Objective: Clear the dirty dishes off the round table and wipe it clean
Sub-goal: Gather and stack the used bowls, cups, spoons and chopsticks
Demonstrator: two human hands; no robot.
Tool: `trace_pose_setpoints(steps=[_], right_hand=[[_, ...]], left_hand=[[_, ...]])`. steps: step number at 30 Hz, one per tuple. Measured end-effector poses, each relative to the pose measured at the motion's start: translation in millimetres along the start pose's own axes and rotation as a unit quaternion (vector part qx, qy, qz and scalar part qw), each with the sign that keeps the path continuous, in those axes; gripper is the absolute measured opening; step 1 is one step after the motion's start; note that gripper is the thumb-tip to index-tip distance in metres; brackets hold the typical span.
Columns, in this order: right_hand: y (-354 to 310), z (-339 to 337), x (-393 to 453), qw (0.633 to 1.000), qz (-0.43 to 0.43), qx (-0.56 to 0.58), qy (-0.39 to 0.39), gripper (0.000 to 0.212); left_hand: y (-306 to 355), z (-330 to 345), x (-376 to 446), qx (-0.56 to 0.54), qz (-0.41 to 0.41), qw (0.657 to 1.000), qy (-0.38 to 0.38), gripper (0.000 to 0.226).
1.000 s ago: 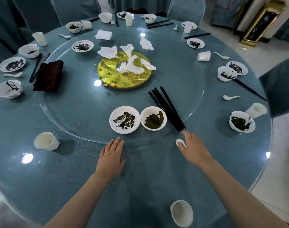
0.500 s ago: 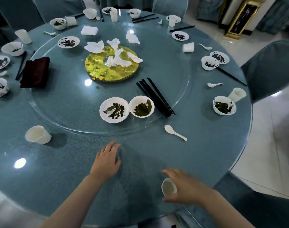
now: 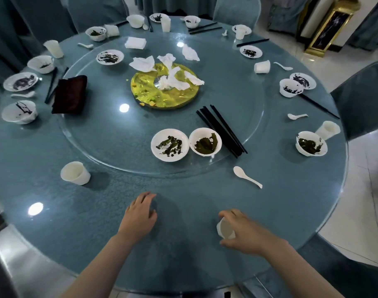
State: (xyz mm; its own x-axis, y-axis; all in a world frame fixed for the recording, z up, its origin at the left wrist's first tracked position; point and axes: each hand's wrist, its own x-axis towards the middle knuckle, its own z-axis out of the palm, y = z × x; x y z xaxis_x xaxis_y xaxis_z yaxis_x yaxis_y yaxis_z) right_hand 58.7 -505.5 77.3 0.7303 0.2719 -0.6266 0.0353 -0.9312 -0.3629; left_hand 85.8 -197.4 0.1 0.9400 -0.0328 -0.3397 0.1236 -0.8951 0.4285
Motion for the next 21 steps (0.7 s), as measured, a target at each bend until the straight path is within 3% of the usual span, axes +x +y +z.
trace_pose_setpoints(steps=[6,13,21], right_hand=[[-74,-17,31,0.999,-0.009,0.029,0.033,0.075],[-147,-22,65,0.993,-0.048,0.06,0.092,0.056],[-182,-22,80,0.988,-0.062,0.05,0.132,0.056]], left_hand=[[-72,-32,-3,-0.152,-0.113,0.978,0.088,0.046],[-154,-58,10,-0.234,-0.228,0.93,0.169,0.07],[-185,-85,58,-0.354,-0.2,0.885,0.228,0.096]])
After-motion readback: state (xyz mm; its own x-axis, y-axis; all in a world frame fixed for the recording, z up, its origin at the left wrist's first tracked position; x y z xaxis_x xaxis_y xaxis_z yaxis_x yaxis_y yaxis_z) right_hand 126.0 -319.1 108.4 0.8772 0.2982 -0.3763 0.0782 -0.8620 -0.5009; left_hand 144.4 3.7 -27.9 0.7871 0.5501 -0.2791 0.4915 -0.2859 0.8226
